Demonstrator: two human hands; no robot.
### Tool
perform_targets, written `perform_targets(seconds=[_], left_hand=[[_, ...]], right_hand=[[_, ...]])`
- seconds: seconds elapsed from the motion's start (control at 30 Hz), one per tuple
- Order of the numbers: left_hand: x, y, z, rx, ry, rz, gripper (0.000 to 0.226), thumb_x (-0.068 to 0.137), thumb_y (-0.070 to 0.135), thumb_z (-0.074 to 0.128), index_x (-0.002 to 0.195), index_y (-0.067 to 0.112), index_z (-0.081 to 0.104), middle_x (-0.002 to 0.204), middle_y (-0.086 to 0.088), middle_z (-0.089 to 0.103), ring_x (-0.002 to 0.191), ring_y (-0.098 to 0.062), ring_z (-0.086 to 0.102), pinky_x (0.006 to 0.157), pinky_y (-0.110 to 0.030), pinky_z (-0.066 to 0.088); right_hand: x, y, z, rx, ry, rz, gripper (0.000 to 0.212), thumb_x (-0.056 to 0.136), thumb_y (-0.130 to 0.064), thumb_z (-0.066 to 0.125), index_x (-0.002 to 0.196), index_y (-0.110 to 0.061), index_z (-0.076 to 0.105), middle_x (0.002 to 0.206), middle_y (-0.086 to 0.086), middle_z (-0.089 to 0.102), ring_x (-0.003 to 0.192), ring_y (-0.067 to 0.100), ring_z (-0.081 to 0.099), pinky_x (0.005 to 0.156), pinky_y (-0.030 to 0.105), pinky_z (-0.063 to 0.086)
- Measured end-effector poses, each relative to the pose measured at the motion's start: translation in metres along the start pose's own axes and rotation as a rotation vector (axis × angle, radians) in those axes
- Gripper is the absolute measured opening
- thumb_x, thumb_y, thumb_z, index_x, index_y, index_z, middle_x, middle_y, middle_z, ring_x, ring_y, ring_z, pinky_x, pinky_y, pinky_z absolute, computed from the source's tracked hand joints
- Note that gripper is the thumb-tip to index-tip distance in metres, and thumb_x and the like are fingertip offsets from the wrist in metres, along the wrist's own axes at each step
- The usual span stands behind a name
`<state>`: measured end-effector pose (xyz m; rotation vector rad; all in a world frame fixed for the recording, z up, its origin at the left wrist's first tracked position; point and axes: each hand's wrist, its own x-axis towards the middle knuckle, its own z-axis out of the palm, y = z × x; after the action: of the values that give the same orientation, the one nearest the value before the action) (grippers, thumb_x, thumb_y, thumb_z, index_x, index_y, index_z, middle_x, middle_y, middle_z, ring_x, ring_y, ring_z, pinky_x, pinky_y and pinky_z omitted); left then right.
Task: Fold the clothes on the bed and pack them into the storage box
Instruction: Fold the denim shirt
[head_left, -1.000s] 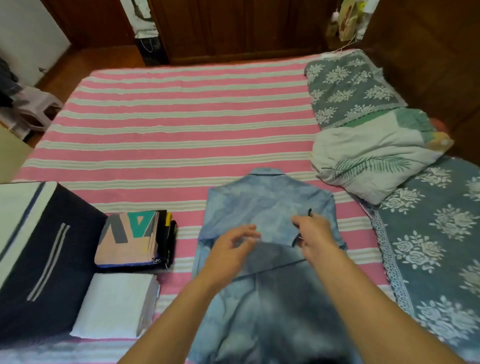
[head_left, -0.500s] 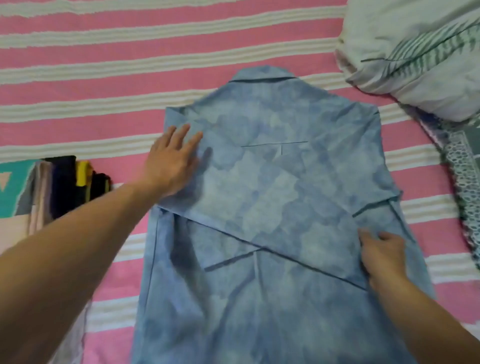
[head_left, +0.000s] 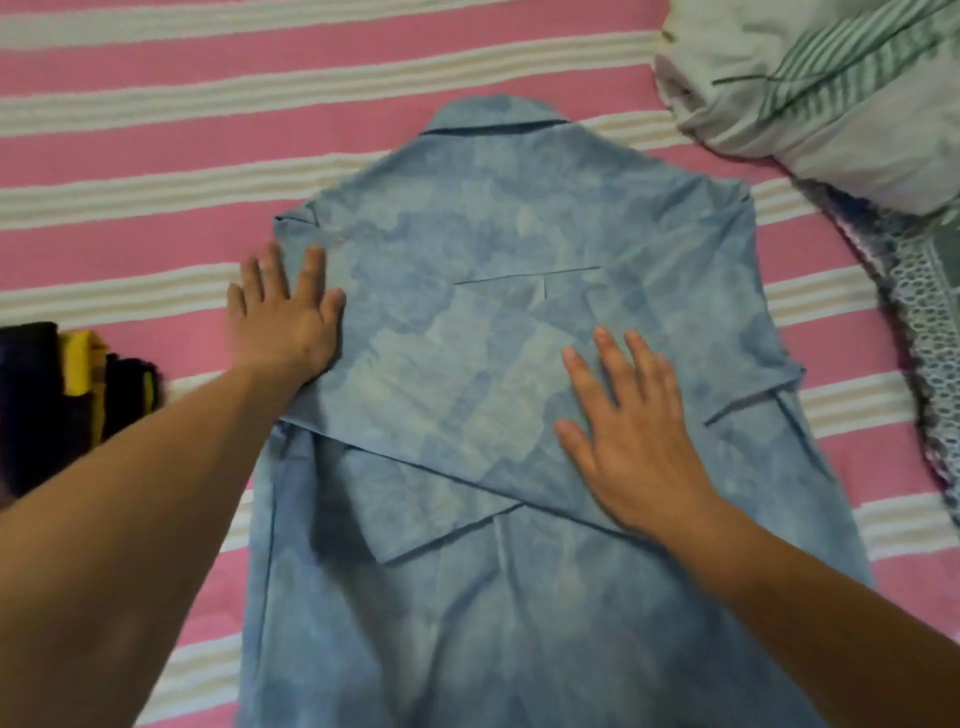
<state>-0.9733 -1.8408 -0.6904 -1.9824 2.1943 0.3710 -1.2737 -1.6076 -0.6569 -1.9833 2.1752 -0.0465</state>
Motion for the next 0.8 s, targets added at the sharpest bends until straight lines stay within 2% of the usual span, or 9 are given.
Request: perform_targets(seconds=[0.07,0.13,0.23,0.33,0.4,0.47,0.6,0.67,0.8], left_hand=[[-0.023,-0.011,-0.011,-0.218,0.145,-0.188,0.059,0.102,0.045,0.042,0.151,0.014,0.033,0.146,-0.029,0.041,0.133,-0.047,0.041,0.106,-0.054,0.033],[-0.036,-0.019,-0.018,-0.33,0.098,-0.286,0.046,0.101,0.047,0.045,0.124,0.008,0.05,0.119,-0.024,0.06,0.108,-0.045,0.058,0.085,-0.047,0.042],[-0.046,-0.032,-0.019,-0.148,-0.081,-0.171,0.04,0.101,0.053,0.043,0.102,0.014,0.052,0.101,-0.018,0.066,0.092,-0.041,0.063,0.081,-0.047,0.051],[-0.048,-0.062,-0.018,-0.134,0.01,-0.225,0.023,0.102,0.034,0.044,0.093,0.014,0.052,0.095,-0.018,0.066,0.084,-0.039,0.06,0.076,-0.047,0.05],[-0.049,-0.079,-0.018,-0.216,0.051,-0.352,0.026,0.103,0.035,0.043,0.092,0.013,0.053,0.096,-0.018,0.067,0.081,-0.035,0.056,0.07,-0.042,0.046],[-0.055,-0.078,-0.021,-0.362,0.034,-0.344,0.034,0.104,0.045,0.042,0.1,0.013,0.053,0.102,-0.013,0.066,0.083,-0.029,0.054,0.071,-0.039,0.042],[-0.098,-0.058,-0.027,-0.49,-0.017,-0.052,0.055,0.092,0.047,0.056,0.139,0.022,0.041,0.127,-0.003,0.051,0.109,-0.021,0.053,0.087,-0.042,0.049],[-0.126,-0.065,-0.012,-0.417,-0.049,0.012,0.069,0.08,0.039,0.061,0.142,0.019,0.037,0.129,-0.007,0.048,0.117,-0.025,0.048,0.093,-0.043,0.047],[-0.152,-0.061,0.0,-0.611,0.019,-0.315,0.056,0.084,0.054,0.07,0.121,0.02,0.043,0.104,0.007,0.062,0.089,-0.018,0.059,0.074,-0.036,0.046]], right_hand=[[-0.001,0.019,0.012,0.002,-0.144,0.026,0.076,0.099,-0.067,0.014,0.158,-0.02,0.025,0.164,0.011,0.023,0.15,0.034,0.023,0.12,0.05,0.019],[0.003,0.031,0.014,0.012,-0.152,0.043,0.077,0.099,-0.065,0.02,0.155,-0.014,0.032,0.157,0.015,0.036,0.141,0.037,0.037,0.114,0.05,0.031],[0.03,0.021,0.003,0.182,-0.103,0.234,0.061,0.101,-0.038,0.051,0.15,-0.004,0.037,0.134,0.024,0.051,0.12,0.042,0.049,0.105,0.048,0.037],[0.057,0.01,0.001,0.264,-0.161,0.246,0.052,0.097,-0.02,0.06,0.144,-0.002,0.046,0.134,0.025,0.055,0.122,0.041,0.051,0.107,0.046,0.037],[0.064,0.003,0.004,0.288,-0.171,0.218,0.047,0.096,-0.016,0.061,0.14,-0.006,0.05,0.134,0.021,0.057,0.122,0.039,0.054,0.106,0.045,0.04],[0.065,-0.003,0.007,0.306,-0.173,0.204,0.044,0.095,-0.015,0.061,0.138,-0.009,0.052,0.131,0.018,0.059,0.12,0.037,0.055,0.104,0.043,0.041],[0.062,-0.007,0.004,0.33,-0.144,0.243,0.04,0.096,-0.016,0.059,0.135,-0.009,0.055,0.127,0.02,0.061,0.117,0.037,0.057,0.101,0.044,0.043],[0.062,-0.011,0.0,0.337,-0.137,0.269,0.039,0.096,-0.013,0.06,0.134,-0.007,0.056,0.127,0.021,0.061,0.116,0.038,0.057,0.099,0.043,0.043],[0.068,-0.019,-0.007,0.351,-0.193,0.359,0.038,0.095,-0.009,0.06,0.133,-0.01,0.055,0.128,0.017,0.063,0.117,0.038,0.059,0.096,0.041,0.045]])
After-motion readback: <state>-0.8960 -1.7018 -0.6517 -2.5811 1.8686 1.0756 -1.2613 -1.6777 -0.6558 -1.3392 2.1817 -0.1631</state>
